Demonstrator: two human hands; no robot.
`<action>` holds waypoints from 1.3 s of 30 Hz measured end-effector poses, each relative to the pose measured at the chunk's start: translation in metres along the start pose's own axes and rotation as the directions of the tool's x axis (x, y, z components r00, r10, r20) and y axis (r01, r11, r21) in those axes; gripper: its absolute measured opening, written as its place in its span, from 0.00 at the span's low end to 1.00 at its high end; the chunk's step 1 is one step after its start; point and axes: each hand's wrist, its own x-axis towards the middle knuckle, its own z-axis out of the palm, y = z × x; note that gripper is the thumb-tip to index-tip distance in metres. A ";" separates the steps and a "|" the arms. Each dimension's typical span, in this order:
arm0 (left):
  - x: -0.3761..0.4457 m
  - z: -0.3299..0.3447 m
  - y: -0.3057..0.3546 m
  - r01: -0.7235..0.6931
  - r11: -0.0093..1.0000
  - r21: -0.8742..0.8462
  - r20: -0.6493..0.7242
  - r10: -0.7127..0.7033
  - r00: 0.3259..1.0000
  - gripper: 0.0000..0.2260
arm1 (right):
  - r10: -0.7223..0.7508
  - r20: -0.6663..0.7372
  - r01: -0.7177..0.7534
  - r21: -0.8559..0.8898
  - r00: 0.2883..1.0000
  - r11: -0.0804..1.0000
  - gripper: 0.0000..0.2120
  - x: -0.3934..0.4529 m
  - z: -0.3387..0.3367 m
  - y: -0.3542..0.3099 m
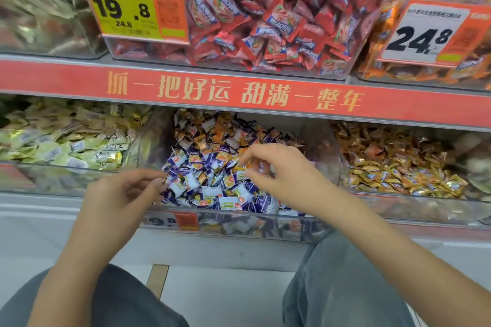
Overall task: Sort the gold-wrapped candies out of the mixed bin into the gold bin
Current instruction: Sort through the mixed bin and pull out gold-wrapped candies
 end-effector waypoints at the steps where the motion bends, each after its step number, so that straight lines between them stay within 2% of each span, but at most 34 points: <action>1: -0.004 -0.002 -0.001 0.009 1.000 -0.015 -0.003 -0.009 1.000 0.10 | -0.046 0.148 0.046 0.008 0.988 0.999 0.10 0.018 0.010 -0.004; 3: -0.009 -0.005 -0.004 0.010 0.999 -0.037 -0.001 -0.010 1.000 0.10 | -0.128 0.397 0.156 -0.038 0.909 0.987 0.19 0.050 0.029 -0.011; 4: -0.009 -0.007 -0.005 0.006 0.999 -0.039 -0.001 -0.006 1.000 0.10 | -0.149 0.471 0.211 -0.080 0.869 0.974 0.23 0.064 0.039 -0.013; 6: -0.007 -0.009 -0.009 0.011 0.998 -0.056 -0.018 -0.012 1.000 0.09 | -0.168 0.532 0.271 -0.121 0.830 0.955 0.29 0.088 0.053 -0.015; 8: -0.005 -0.011 -0.010 0.013 0.997 -0.079 -0.036 -0.016 0.999 0.08 | -0.135 0.581 0.253 -0.127 0.803 0.959 0.34 0.106 0.063 -0.009; 10: -0.003 -0.011 -0.012 0.001 0.998 -0.059 -0.035 -0.003 0.999 0.10 | -0.087 0.663 0.265 -0.173 0.743 0.949 0.37 0.114 0.069 -0.001; 12: -0.001 -0.010 -0.014 -0.004 1.000 -0.026 -0.039 0.003 0.999 0.13 | -0.089 0.708 0.297 -0.175 0.700 0.939 0.32 0.115 0.067 0.005; 14: 0.001 -0.009 -0.016 0.008 0.999 -0.053 -0.059 -0.012 0.998 0.09 | -0.095 0.753 0.317 -0.156 0.651 0.936 0.25 0.114 0.058 0.008; 16: 0.002 -0.008 -0.017 0.031 0.995 -0.095 -0.082 -0.039 0.996 0.05 | -0.089 0.778 0.262 -0.100 0.622 0.960 0.18 0.114 0.044 0.009; 17: 0.003 -0.008 -0.018 0.029 0.995 -0.096 -0.084 -0.037 0.996 0.06 | -0.094 0.761 0.190 -0.039 0.641 0.981 0.15 0.116 0.039 0.009; 19: 0.005 -0.007 -0.019 0.020 0.995 -0.098 -0.080 -0.028 0.996 0.07 | -0.095 0.606 0.097 0.030 0.789 0.995 0.14 0.127 0.039 0.012; 21: 0.006 -0.005 -0.018 0.028 0.992 -0.121 -0.088 -0.038 0.995 0.07 | -0.051 0.353 0.092 -0.100 0.934 0.991 0.15 0.143 0.048 0.020; 22: 0.007 -0.005 -0.018 0.029 0.992 -0.126 -0.093 -0.040 0.995 0.07 | -0.027 0.270 0.086 -0.207 0.963 0.975 0.19 0.149 0.054 0.022; 24: 0.007 -0.005 -0.017 0.034 0.993 -0.117 -0.085 -0.044 0.995 0.08 | 0.028 0.268 0.087 -0.409 0.963 0.908 0.31 0.159 0.065 0.025; 26: 0.006 -0.006 -0.018 0.033 0.993 -0.111 -0.072 -0.041 0.997 0.07 | 0.055 0.314 0.117 -0.504 0.948 0.855 0.36 0.165 0.075 0.026; 28: 0.005 -0.007 -0.019 0.024 0.995 -0.097 -0.068 -0.030 0.997 0.06 | 0.001 0.324 0.177 -0.519 0.946 0.836 0.32 0.168 0.081 0.029; 31: 0.004 -0.010 -0.019 0.019 0.998 -0.055 -0.062 -0.022 0.998 0.10 | -0.118 0.373 0.304 -0.492 0.920 0.815 0.21 0.166 0.083 0.033; 33: 0.003 -0.012 -0.018 0.027 0.999 -0.029 -0.042 -0.028 0.999 0.11 | -0.115 0.399 0.268 -0.353 0.910 0.897 0.14 0.165 0.082 0.033; 35: 0.004 -0.014 -0.016 0.031 0.999 -0.008 -0.031 -0.031 0.999 0.11 | -0.043 0.356 0.071 -0.065 0.933 0.995 0.05 0.163 0.078 0.032; 37: 0.007 -0.015 -0.014 0.041 0.999 0.014 -0.019 -0.041 0.999 0.09 | 0.047 0.275 -0.101 0.184 0.960 0.978 0.02 0.160 0.071 0.031; 39: 0.014 -0.013 -0.009 0.034 0.998 0.047 -0.008 -0.033 0.999 0.06 | 0.182 0.275 -0.292 0.437 0.944 0.851 0.05 0.152 0.062 0.029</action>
